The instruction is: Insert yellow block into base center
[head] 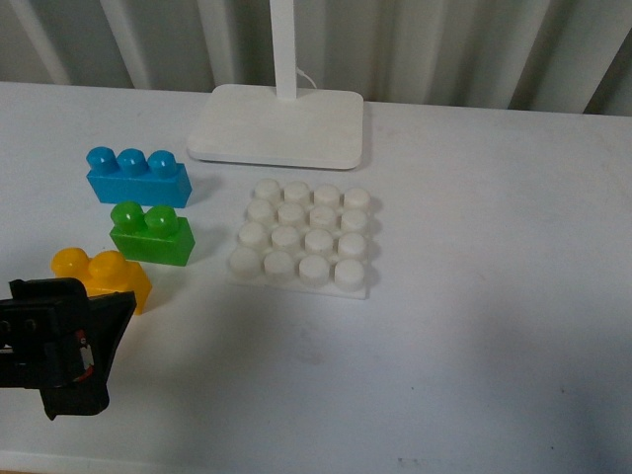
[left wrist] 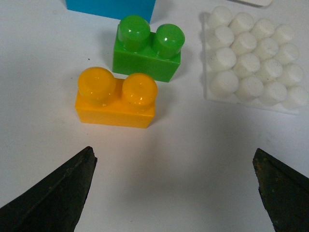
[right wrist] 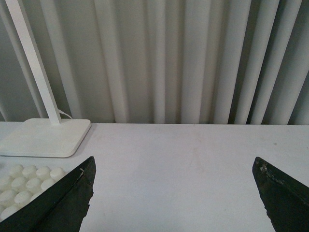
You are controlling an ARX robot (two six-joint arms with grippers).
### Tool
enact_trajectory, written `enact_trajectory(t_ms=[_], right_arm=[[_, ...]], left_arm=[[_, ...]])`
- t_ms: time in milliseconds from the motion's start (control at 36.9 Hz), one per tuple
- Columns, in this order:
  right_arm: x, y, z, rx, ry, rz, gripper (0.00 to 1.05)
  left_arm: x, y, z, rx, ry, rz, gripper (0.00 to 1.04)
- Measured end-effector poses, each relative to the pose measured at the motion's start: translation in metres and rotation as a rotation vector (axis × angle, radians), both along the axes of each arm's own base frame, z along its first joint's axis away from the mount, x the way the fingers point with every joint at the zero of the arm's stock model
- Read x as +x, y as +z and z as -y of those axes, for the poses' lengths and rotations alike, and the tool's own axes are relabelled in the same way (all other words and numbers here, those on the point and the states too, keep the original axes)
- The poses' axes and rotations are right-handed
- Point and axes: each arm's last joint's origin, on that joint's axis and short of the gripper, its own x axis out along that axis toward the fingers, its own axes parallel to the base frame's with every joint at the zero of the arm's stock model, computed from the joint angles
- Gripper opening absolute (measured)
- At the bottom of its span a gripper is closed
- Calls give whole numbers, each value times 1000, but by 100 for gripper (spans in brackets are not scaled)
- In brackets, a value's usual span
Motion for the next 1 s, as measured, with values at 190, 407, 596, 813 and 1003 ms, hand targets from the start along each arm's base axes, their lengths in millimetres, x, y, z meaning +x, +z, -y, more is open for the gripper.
enact_trajectory(t_ms=[190,407,596,813,1003], right_arm=[[0,0,0,0,0,0,95],[0,0,0,0,0,0,95],[0,0,0,0,0,0,95],[0,0,0,0,0,0,95],[0,0,0,0,0,0,95]], left_arm=[[11,-5,-1,70,-45,3,98],[25,-9,-7,116,-65,-2,98],[35,-11,-14,137,-67,-8,98],[42,-15,-19,152,-74,-18,98],[52,-17,-20,158,-91,-18,98]])
